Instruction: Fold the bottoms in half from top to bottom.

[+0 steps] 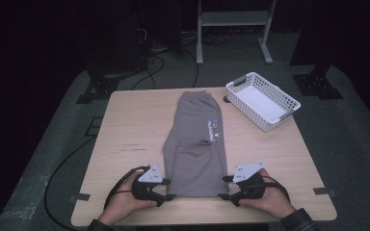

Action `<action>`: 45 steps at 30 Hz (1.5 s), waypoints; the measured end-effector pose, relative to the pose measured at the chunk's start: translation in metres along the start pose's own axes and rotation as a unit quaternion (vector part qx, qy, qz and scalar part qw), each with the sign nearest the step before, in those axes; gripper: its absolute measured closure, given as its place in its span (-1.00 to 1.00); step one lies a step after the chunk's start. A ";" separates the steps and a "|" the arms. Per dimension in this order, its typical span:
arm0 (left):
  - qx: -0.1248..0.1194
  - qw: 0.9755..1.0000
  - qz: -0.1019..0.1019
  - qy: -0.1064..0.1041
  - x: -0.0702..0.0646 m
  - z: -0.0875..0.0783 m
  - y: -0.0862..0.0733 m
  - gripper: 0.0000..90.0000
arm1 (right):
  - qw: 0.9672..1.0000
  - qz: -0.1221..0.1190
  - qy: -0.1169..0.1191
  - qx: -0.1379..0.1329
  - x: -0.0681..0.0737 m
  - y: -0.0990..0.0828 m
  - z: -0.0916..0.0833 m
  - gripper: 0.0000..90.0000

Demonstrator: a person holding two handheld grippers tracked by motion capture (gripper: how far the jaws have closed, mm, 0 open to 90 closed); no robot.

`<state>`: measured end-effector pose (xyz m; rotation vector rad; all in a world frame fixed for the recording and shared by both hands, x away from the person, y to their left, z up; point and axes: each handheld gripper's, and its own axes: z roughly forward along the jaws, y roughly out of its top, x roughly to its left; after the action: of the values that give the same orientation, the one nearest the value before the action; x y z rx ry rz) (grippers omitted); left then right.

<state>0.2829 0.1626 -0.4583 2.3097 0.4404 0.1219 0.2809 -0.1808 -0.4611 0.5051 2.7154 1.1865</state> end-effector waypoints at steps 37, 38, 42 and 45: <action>-0.010 0.998 0.057 0.024 -0.003 0.012 0.014 -0.24 | 0.999 -0.019 -0.025 0.020 -0.015 -0.002 0.017 0.79; -0.007 0.998 0.059 0.023 -0.002 0.015 0.014 -0.24 | 0.999 -0.019 -0.025 0.020 -0.015 -0.003 0.017 0.79; 0.011 0.998 0.062 0.017 0.003 0.024 0.014 -0.23 | 0.999 -0.014 -0.022 0.019 -0.015 -0.003 0.017 0.79; 0.032 0.997 0.068 0.013 0.005 0.028 0.012 -0.21 | 1.000 -0.012 -0.020 0.019 -0.015 -0.003 0.017 0.79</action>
<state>0.2969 0.1375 -0.4698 2.4024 0.3042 0.2062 0.2988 -0.1765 -0.4745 0.4947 2.7073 1.1086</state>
